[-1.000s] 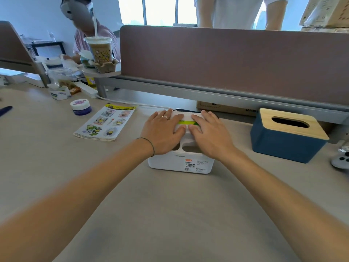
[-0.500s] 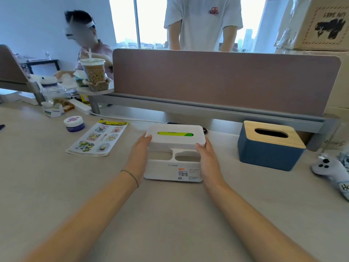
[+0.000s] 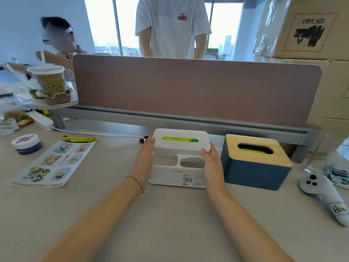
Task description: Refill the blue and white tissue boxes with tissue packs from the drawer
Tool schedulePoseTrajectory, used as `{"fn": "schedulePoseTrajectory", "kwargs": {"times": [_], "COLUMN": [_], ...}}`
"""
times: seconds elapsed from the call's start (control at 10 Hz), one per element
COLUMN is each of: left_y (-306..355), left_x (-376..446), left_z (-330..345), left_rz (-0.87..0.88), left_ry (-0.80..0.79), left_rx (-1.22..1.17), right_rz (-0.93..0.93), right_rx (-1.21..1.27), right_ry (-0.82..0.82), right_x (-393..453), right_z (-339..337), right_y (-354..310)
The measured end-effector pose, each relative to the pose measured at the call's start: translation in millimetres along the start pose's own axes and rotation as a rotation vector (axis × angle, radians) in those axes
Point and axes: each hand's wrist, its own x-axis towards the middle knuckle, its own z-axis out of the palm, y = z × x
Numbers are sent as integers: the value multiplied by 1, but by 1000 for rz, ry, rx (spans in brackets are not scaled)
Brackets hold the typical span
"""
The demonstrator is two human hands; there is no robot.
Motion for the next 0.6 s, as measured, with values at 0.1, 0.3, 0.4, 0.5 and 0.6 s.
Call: {"fn": "schedulePoseTrajectory", "kwargs": {"times": [0.1, 0.3, 0.4, 0.5, 0.6], "left_y": [0, 3, 16, 33, 63], "left_x": [15, 20, 11, -9, -36], "left_z": [3, 2, 6, 17, 36], "left_rz": [35, 45, 169, 368, 615], "left_ry": [-4, 38, 160, 254, 195], "left_rx": [11, 64, 91, 75, 83], "right_rz": [-25, -41, -118, -214, -384], "right_rx": [1, 3, -12, -41, -61], "right_ry": [-6, -6, -13, -18, -28], "right_x": [9, 14, 2, -9, -24], "right_z": [2, 2, 1, 2, 4], "right_y": [5, 9, 2, -12, -45]}}
